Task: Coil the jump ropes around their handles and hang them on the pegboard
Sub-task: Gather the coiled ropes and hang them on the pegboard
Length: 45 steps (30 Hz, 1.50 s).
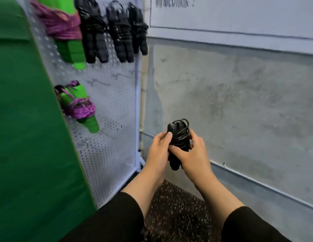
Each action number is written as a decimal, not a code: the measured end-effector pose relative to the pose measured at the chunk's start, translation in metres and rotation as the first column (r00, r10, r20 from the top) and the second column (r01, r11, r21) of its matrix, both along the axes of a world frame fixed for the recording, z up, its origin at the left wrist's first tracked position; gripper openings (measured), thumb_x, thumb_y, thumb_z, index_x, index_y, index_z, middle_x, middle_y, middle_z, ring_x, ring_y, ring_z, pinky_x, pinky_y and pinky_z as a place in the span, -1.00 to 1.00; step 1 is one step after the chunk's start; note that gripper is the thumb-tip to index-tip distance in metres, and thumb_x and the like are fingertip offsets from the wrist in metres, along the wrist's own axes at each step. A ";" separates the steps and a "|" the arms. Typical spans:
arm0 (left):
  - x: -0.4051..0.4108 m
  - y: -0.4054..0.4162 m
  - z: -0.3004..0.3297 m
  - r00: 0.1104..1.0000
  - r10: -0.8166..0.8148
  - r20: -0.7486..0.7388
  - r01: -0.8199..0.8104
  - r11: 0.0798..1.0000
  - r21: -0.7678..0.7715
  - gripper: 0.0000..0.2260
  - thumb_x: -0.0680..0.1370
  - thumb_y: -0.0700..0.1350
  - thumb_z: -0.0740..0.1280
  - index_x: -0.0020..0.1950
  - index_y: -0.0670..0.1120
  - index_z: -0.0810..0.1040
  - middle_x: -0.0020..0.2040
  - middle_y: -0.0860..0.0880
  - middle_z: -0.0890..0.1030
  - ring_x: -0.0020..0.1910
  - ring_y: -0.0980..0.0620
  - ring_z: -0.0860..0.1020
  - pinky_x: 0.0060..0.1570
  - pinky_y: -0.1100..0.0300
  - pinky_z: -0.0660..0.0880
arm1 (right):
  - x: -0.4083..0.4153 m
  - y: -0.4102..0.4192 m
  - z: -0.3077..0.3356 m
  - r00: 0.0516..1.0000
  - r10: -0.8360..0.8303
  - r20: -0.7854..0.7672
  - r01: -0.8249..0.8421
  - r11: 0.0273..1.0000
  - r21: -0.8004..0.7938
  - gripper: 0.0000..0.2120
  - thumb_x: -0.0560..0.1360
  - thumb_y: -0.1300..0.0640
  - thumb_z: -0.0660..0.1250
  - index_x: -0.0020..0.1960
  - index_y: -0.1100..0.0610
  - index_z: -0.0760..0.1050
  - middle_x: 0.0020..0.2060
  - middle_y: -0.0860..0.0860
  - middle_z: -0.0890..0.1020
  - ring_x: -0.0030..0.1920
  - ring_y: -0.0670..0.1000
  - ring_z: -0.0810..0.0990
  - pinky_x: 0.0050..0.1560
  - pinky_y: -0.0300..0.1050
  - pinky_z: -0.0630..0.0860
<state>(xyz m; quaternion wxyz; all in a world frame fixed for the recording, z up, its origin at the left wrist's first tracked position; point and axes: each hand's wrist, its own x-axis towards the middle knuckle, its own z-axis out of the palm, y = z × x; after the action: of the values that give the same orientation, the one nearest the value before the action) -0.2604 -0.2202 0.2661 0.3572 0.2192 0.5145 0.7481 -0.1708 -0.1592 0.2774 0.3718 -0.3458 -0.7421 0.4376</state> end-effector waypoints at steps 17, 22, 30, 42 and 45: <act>-0.105 -0.038 0.060 0.924 0.382 -0.001 -0.372 0.901 0.222 -0.69 0.70 0.00 0.21 0.41 -0.03 0.54 0.26 0.00 0.65 0.23 0.10 0.62 0.30 -0.04 0.54 | -0.132 -0.010 0.087 0.943 0.313 0.114 -0.325 0.939 0.115 -0.45 0.41 0.02 0.58 0.34 -0.11 0.46 0.00 -0.12 0.69 -0.12 -0.11 0.68 -0.19 -0.22 0.56; -0.119 -0.042 0.060 0.909 0.416 0.029 -0.411 0.881 0.235 -0.71 0.71 -0.02 0.20 0.42 0.03 0.50 0.14 0.17 0.65 0.01 0.39 0.61 0.06 0.28 0.59 | -0.159 -0.008 0.091 0.924 0.353 0.146 -0.367 0.926 0.090 -0.43 0.40 -0.04 0.58 0.35 -0.08 0.47 0.07 -0.07 0.68 -0.09 -0.07 0.65 -0.18 -0.19 0.47; -0.129 -0.042 0.060 0.872 0.482 0.085 -0.489 0.851 0.189 -0.76 0.72 -0.09 0.19 0.38 0.06 0.46 -0.22 0.34 0.67 -0.22 0.46 0.60 -0.32 0.47 0.49 | -0.177 -0.007 0.090 0.908 0.381 0.174 -0.400 0.912 0.092 -0.49 0.41 -0.02 0.58 0.30 -0.08 0.49 0.09 -0.16 0.67 -0.08 -0.12 0.68 -0.16 -0.20 0.55; -0.132 -0.033 0.055 0.841 0.535 0.083 -0.541 0.823 0.176 -0.69 0.74 -0.08 0.13 0.48 0.00 0.41 0.03 0.33 0.51 -0.20 0.65 0.47 -0.24 0.65 0.37 | -0.219 -0.011 0.091 0.888 0.410 0.207 -0.436 0.894 0.099 -0.47 0.44 0.03 0.54 0.35 0.00 0.45 0.10 -0.08 0.67 0.07 0.00 0.66 0.03 -0.06 0.61; -0.137 -0.028 0.049 0.830 0.555 0.057 -0.556 0.816 0.156 -0.61 0.74 0.03 0.11 0.58 0.06 0.32 0.26 0.23 0.53 -0.11 0.69 0.43 -0.15 0.65 0.36 | -0.234 -0.012 0.090 0.889 0.408 0.208 -0.435 0.895 0.103 -0.38 0.45 0.06 0.54 0.45 0.02 0.39 0.17 -0.07 0.65 0.14 0.00 0.64 0.16 -0.01 0.60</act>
<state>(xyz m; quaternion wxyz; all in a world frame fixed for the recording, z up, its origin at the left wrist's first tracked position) -0.3976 -0.2483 0.3149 0.1064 0.0855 0.4902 0.8608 -0.4052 -0.1715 0.3679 0.2232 -0.1860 -0.8603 0.4188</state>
